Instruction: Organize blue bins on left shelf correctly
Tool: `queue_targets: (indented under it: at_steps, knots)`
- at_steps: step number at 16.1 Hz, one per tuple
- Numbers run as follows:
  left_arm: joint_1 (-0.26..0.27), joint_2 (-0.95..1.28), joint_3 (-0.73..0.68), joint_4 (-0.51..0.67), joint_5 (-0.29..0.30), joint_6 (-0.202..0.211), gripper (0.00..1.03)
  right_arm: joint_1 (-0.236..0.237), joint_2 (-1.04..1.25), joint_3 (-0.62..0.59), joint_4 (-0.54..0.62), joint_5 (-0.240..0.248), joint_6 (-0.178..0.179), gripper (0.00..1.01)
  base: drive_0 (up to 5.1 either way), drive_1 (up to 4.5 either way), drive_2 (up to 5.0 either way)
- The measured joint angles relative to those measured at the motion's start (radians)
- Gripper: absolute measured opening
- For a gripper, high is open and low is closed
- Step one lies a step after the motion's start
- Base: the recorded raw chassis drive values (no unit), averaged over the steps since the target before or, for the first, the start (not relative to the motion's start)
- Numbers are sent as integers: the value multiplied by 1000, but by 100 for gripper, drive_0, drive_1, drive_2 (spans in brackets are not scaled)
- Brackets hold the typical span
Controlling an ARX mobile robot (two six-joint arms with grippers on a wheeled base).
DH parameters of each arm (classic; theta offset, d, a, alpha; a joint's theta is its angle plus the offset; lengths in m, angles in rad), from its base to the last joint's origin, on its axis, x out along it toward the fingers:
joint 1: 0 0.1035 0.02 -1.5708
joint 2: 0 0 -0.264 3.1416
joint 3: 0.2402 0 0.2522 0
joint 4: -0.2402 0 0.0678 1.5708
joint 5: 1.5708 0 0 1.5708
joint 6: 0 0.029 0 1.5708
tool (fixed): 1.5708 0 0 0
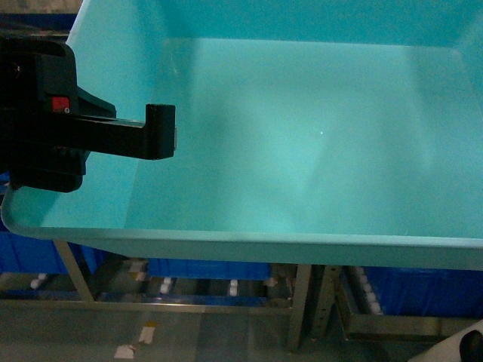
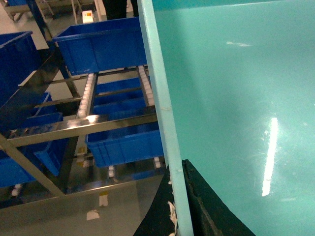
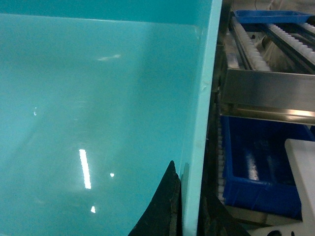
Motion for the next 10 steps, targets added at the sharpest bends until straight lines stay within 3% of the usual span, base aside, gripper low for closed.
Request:
queue_targets:
  at_steps: [10]
  knots:
    - [0,-1,0,1,0,0,2,0,0,0,1,0,0,2,-389,439,-44]
